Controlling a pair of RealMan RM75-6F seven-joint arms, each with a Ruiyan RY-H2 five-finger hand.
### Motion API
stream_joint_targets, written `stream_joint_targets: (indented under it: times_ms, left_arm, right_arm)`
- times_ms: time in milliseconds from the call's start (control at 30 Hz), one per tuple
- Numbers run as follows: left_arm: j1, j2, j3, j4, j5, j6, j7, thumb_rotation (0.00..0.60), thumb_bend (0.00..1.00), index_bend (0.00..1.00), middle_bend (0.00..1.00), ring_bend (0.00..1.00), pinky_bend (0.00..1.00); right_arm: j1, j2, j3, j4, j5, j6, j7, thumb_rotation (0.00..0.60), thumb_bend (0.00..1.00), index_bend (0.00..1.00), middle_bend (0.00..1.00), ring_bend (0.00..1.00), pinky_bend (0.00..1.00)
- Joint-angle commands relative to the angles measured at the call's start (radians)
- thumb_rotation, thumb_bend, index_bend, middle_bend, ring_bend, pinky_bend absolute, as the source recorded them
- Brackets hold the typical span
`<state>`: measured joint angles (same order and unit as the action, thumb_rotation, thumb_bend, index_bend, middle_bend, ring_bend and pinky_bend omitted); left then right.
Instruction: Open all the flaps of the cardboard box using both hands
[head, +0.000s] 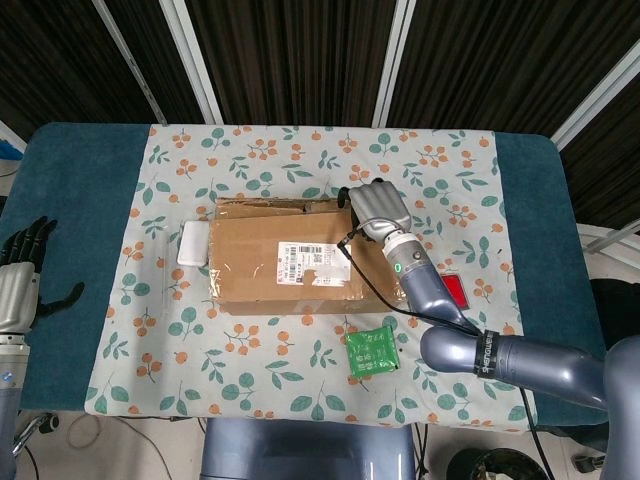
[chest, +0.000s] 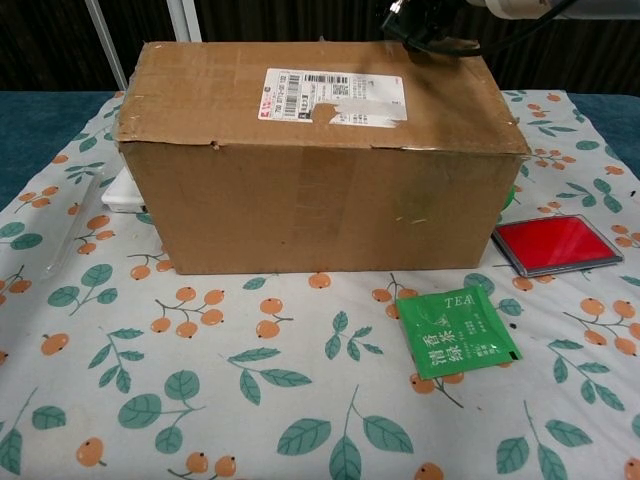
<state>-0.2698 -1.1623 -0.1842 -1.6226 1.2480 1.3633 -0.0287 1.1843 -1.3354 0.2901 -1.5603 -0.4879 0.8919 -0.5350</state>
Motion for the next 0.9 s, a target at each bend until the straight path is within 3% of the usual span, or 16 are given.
stream_joint_targets:
  times_ms: [33, 567, 900]
  left_arm:
    - [0.001, 0.000, -0.001, 0.000, -0.001, -0.001, -0.001, 0.600, 0.24, 0.00, 0.00, 0.00, 0.00]
    - [0.004, -0.003, -0.007, 0.001, -0.005, -0.006, 0.005, 0.600, 0.24, 0.00, 0.00, 0.00, 0.00]
    - [0.005, -0.007, -0.007, 0.004, -0.001, -0.011, 0.006, 0.600, 0.24, 0.00, 0.00, 0.00, 0.00]
  right_arm:
    - [0.007, 0.013, -0.001, -0.012, 0.023, -0.008, -0.011, 0.600, 1.00, 0.40, 0.61, 0.58, 0.28]
    - [0.058, 0.104, 0.010, -0.138, 0.125, 0.027, -0.090, 0.600, 1.00, 0.40, 0.61, 0.58, 0.28]
    - [0.125, 0.215, 0.025, -0.297, 0.262, 0.073, -0.180, 0.600, 1.00, 0.40, 0.61, 0.58, 0.28]
